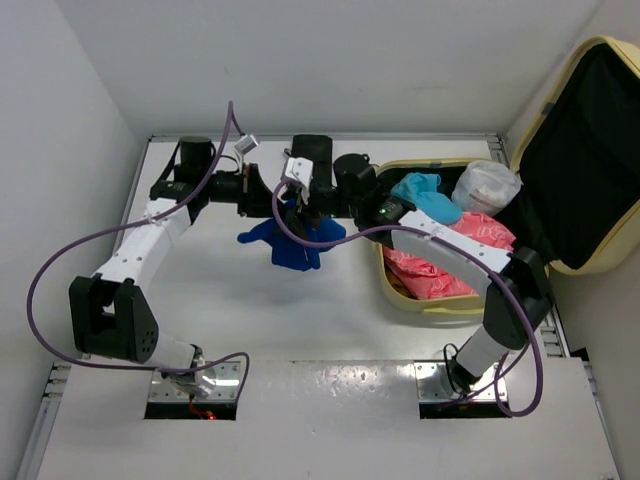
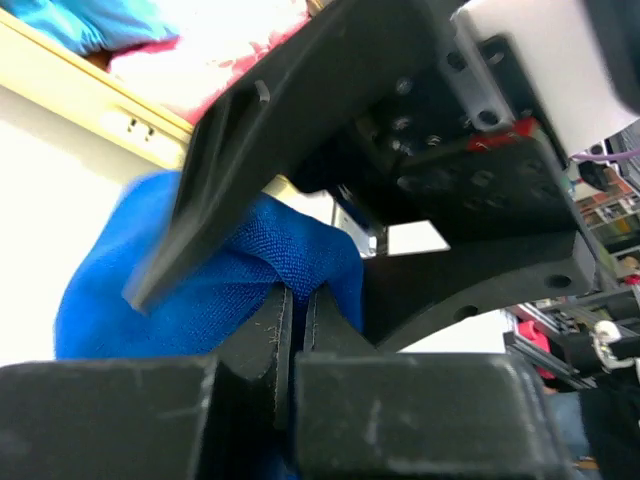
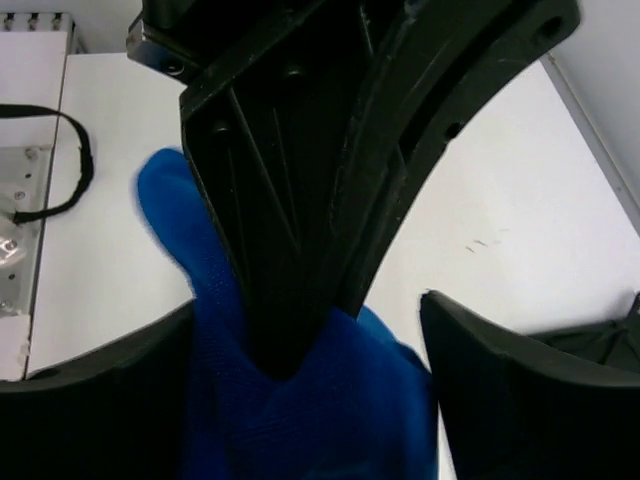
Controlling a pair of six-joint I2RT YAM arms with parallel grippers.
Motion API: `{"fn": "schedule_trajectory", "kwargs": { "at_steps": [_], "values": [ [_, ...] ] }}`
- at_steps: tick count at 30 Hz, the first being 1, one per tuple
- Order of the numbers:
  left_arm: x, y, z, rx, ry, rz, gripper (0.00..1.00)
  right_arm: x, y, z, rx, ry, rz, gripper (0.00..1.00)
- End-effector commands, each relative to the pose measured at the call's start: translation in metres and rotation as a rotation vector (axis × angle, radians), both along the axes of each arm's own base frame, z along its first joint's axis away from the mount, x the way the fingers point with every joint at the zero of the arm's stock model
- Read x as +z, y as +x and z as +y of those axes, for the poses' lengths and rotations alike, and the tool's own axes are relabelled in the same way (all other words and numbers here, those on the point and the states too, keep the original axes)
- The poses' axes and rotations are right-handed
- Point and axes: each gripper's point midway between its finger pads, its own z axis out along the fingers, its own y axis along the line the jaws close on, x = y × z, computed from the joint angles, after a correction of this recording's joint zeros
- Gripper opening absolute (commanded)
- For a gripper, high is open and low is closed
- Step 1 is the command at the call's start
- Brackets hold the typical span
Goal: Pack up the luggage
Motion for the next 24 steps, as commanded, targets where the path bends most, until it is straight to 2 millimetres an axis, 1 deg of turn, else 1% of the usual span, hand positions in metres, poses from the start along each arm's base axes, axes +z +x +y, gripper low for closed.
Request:
{"fn": "schedule_trajectory", "kwargs": {
  "at_steps": [1, 2, 3, 4, 5, 6, 7, 8, 9, 10, 11, 12, 13, 14, 15, 16, 17, 18, 19, 20, 21, 22, 23, 24],
  "values": [
    [0.04, -0.014, -0.001, -0.051, -0.044, -0.143, 0.0, 0.024, -0.003, 0.011, 0.061, 0.033, -0.025, 0.68],
    [0.041, -0.014, -0.001, -0.039, -0.039, -0.153, 0.0, 0.02, -0.006, 0.008, 0.065, 0.012, -0.004, 0.63],
    [0.045, -0.012, 0.001, -0.03, -0.039, -0.164, 0.0, 0.021, -0.003, 0.004, 0.058, 0.011, -0.004, 0.58],
    [0.052, -0.01, 0.004, -0.013, -0.037, -0.19, 0.0, 0.014, -0.004, 0.0, 0.057, -0.016, 0.002, 0.49],
    [0.054, -0.008, 0.004, -0.006, -0.033, -0.211, 0.0, 0.01, -0.008, -0.006, 0.051, -0.04, 0.023, 0.45],
    [0.057, -0.008, 0.007, 0.003, -0.033, -0.22, 0.0, 0.01, -0.004, -0.012, 0.037, -0.045, 0.025, 0.42],
    [0.066, -0.007, 0.007, 0.002, -0.036, -0.258, 0.0, 0.004, -0.005, -0.017, 0.031, -0.06, 0.034, 0.37],
    [0.072, -0.008, 0.008, 0.01, -0.034, -0.28, 0.0, 0.009, -0.007, -0.023, 0.019, -0.062, 0.033, 0.28],
    [0.076, -0.007, 0.008, 0.01, -0.036, -0.298, 0.0, -0.001, -0.008, -0.03, 0.01, -0.082, 0.053, 0.22],
    [0.079, -0.005, 0.008, 0.021, -0.032, -0.308, 0.0, -0.003, -0.005, -0.037, -0.005, -0.09, 0.056, 0.17],
    [0.081, 0.0, 0.008, 0.052, -0.022, -0.311, 0.0, 0.005, -0.003, -0.045, -0.028, -0.082, 0.044, 0.04],
    [0.084, 0.002, 0.009, 0.074, -0.014, -0.331, 0.12, 0.001, -0.001, -0.05, -0.042, -0.087, 0.05, 0.0],
    [0.083, 0.006, 0.01, 0.101, -0.007, -0.31, 0.2, 0.002, 0.002, -0.057, -0.065, -0.09, 0.051, 0.0],
    [0.084, 0.021, 0.016, 0.19, 0.022, -0.306, 0.35, 0.014, 0.006, -0.067, -0.097, -0.076, 0.028, 0.0],
    [0.086, 0.028, 0.023, 0.257, 0.037, -0.299, 0.73, 0.018, 0.01, -0.074, -0.114, -0.078, 0.015, 0.0],
    [0.086, 0.039, 0.029, 0.32, 0.053, -0.295, 0.83, 0.015, 0.011, -0.083, -0.136, -0.107, 0.028, 0.0],
    [0.087, 0.055, 0.043, 0.446, 0.087, -0.298, 0.89, 0.03, 0.022, -0.102, -0.197, -0.108, -0.007, 0.0],
    [0.089, 0.059, 0.047, 0.491, 0.1, -0.31, 0.96, 0.033, 0.029, -0.115, -0.229, -0.145, -0.04, 0.0],
    [0.096, 0.062, 0.053, 0.542, 0.108, -0.337, 1.0, 0.033, 0.037, -0.132, -0.28, -0.167, -0.033, 0.0],
    [0.09, 0.074, 0.062, 0.62, 0.147, -0.347, 1.0, 0.043, 0.048, -0.155, -0.359, -0.186, -0.08, 0.0],
    [0.092, 0.077, 0.066, 0.653, 0.15, -0.367, 1.0, 0.039, 0.051, -0.167, -0.388, -0.211, -0.076, 0.0],
    [0.091, 0.081, 0.069, 0.678, 0.158, -0.368, 1.0, 0.037, 0.059, -0.188, -0.432, -0.24, -0.092, 0.0],
    [0.085, 0.086, 0.075, 0.713, 0.183, -0.369, 1.0, 0.038, 0.066, -0.207, -0.479, -0.258, -0.114, 0.0],
    [0.076, 0.09, 0.076, 0.722, 0.197, -0.348, 1.0, 0.027, 0.075, -0.229, -0.546, -0.29, -0.103, 0.0]
  ]
}}
